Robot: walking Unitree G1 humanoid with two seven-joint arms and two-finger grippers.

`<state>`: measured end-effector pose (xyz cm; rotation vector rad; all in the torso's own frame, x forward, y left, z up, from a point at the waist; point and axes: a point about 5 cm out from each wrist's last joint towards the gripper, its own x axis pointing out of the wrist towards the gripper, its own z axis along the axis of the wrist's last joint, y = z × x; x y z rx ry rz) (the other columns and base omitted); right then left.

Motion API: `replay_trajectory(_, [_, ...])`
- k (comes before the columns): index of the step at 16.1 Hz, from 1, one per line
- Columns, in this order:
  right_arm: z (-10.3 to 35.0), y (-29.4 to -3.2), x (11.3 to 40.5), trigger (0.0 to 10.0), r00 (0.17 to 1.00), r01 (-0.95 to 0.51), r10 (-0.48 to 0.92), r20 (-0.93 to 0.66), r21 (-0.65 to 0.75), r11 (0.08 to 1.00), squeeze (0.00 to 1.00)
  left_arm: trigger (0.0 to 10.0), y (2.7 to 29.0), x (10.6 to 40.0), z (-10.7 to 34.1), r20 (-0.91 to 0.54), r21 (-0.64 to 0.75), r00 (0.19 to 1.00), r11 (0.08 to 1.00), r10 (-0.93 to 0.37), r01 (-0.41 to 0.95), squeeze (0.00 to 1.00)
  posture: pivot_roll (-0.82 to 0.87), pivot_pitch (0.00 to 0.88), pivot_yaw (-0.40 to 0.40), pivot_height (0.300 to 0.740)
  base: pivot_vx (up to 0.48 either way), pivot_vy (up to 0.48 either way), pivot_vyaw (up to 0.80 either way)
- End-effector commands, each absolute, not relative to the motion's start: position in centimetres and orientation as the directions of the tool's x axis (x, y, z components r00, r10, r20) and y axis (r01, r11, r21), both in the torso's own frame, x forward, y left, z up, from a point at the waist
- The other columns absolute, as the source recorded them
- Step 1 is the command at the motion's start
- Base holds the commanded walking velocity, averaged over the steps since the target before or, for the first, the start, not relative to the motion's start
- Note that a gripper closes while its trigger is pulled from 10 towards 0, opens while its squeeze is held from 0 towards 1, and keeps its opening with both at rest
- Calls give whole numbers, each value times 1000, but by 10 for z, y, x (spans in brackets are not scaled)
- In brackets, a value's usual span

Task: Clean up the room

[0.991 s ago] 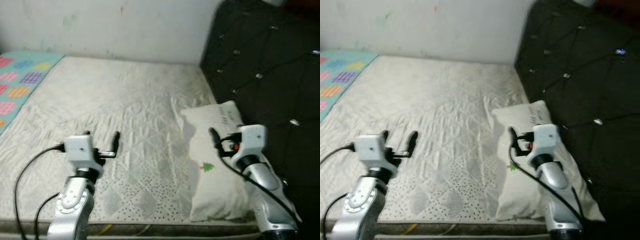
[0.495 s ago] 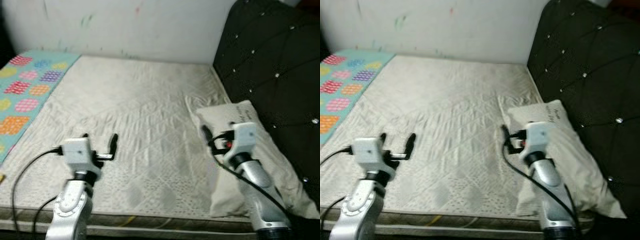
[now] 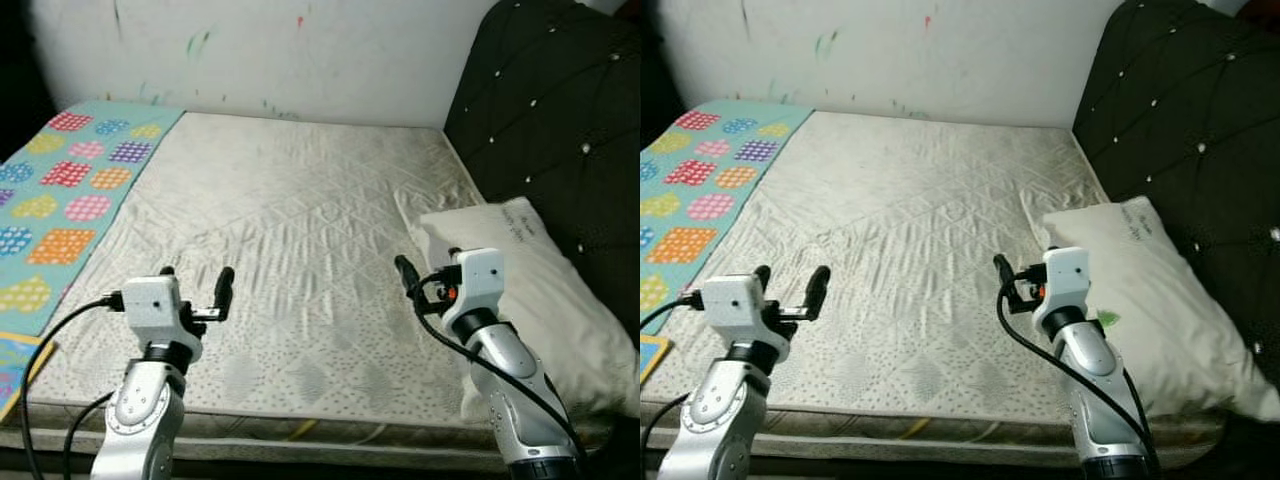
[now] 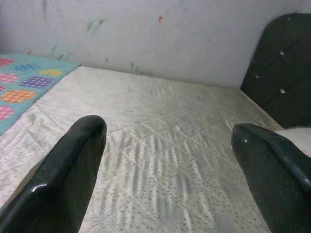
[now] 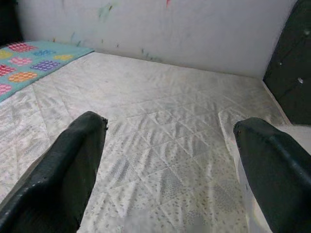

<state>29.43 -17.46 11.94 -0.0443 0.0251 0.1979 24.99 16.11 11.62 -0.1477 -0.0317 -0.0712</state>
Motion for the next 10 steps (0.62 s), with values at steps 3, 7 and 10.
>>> replay_trajectory(3, [124, -180, 296, 10000, 984, -175, 175, -18, -44, 984, 0, 10000, 160, 250, 119, 45, -137, 996, 987, -79, 84, 0, 17, 0, -38, 740, 0, 458, 0])
replay_trajectory(7, [124, -180, 297, 10000, 985, -173, 173, -21, -45, 984, 0, 10000, 160, 250, 119, 46, -137, 996, 987, -76, 82, 0, 17, 0, -38, 740, 0, 480, 0])
replay_trajectory(10, [123, -180, 297, 10000, 985, -174, 173, -23, -47, 984, 0, 10000, 161, 250, 119, 43, -137, 996, 987, -73, 78, 0, 16, 0, -38, 740, 0, 480, 0])
